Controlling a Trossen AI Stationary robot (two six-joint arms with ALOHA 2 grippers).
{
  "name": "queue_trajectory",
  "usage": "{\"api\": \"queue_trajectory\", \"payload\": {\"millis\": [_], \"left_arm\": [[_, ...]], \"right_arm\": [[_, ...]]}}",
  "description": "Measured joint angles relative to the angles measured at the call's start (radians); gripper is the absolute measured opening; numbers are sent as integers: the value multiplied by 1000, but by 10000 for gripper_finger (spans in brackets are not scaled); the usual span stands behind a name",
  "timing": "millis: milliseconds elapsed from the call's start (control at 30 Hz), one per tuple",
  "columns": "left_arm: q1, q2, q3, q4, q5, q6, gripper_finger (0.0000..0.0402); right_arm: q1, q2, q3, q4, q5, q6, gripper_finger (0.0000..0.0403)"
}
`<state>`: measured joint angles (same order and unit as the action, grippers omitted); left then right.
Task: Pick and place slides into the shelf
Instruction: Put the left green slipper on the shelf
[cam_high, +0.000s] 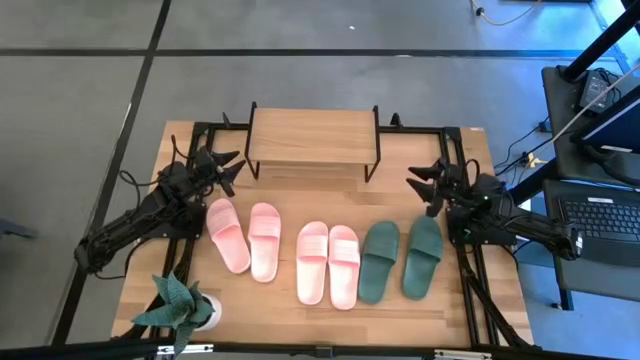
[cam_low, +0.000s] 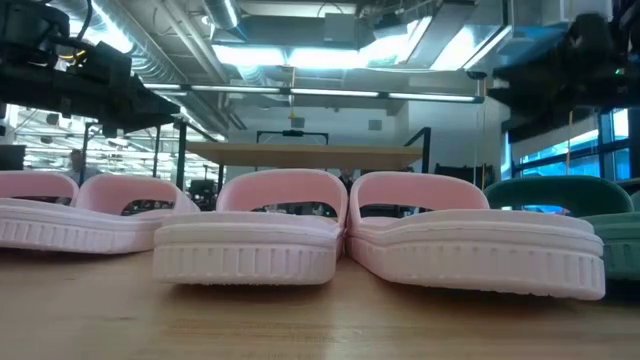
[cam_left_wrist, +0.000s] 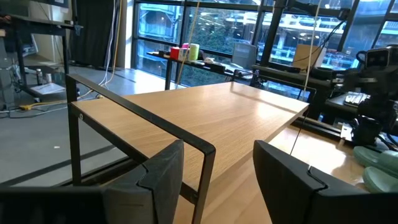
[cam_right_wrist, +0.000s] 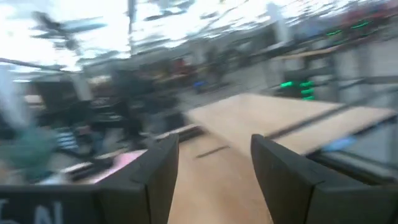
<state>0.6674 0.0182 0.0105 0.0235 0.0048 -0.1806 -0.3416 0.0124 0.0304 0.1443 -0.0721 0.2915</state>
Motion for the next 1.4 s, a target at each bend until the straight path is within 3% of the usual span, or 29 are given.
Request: {"api": "queue_trajectory", "payload": {"millis": [133,333,500,733,1067,1400], "left_arm": [[0,0,0,0,0,0,186],[0,0,0,0,0,0,186],[0,0,0,0,0,0,186],[0,0,0,0,0,0,186],[0,0,0,0,0,0,186],[0,0,0,0,0,0,186]], "right_arm": [[28,8,59,-68,-142,37,202],[124,74,149,-68,-157,-96,202],[210,206,240,-121,-76,-189,202],[376,492,412,-193,91,-213,202],[599,877,672,-240,232,-223,202],[710,1188,813,-268,345,-195,202]]}}
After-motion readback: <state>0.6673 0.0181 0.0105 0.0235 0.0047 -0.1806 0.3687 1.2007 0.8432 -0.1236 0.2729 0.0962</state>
